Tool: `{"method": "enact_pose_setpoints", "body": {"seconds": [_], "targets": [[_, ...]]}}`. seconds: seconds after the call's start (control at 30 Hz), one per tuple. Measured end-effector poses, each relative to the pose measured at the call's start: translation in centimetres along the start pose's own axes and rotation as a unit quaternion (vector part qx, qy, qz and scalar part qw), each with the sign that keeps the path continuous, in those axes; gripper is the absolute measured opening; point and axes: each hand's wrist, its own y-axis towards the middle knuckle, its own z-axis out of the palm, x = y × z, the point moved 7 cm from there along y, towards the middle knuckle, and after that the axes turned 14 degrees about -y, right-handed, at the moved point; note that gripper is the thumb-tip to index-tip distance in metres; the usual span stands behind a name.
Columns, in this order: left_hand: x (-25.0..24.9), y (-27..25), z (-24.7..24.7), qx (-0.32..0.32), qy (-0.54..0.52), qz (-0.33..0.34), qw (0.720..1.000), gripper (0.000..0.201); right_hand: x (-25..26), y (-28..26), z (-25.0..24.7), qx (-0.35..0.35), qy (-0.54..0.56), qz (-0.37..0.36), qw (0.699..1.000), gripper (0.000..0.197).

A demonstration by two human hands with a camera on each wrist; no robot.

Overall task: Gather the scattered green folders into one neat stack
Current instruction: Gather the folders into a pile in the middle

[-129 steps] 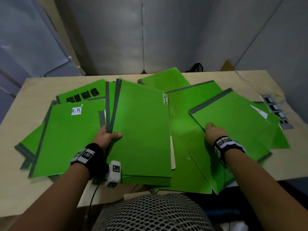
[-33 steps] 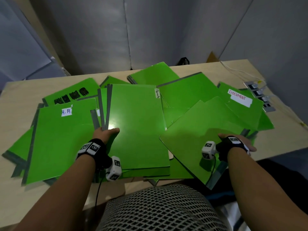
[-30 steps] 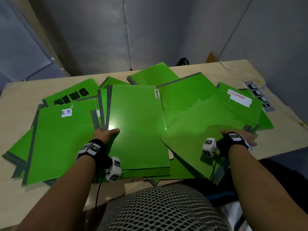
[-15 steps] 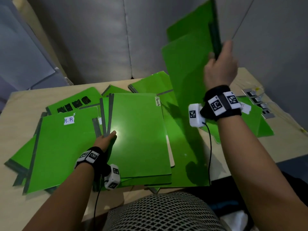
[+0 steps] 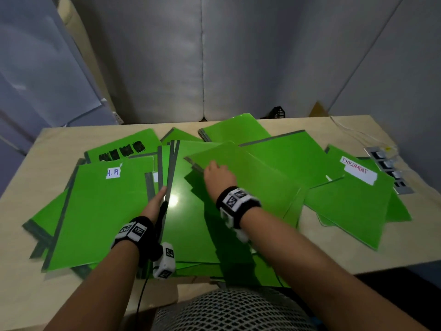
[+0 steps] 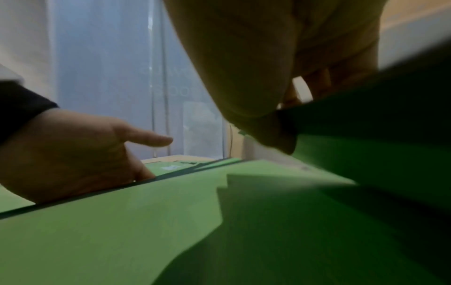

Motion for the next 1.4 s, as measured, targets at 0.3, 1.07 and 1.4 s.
{"method": "enact_pose_setpoints", "body": {"seconds": [0.3,1.07,1.4], "targets": [[0.4,0.7,0.2,0.001,-0.008,-0.010,1.000,0.071,-6.7,2.1,5.7,0.139,0.177,0.108,0.968,0.050],[1.0,3.8,-0.9,-0.038,0.043,0.023,0.998,0.118,-13.6,-3.2,14.6,0.308,0.038,0.167,0.936,0.137],[0.2,3.0,-1.3,-0.114,0.140,0.060,0.982,0.078,-10.9,-5.0,14.3,0.242,0.234,0.222,0.915,0.059]]}}
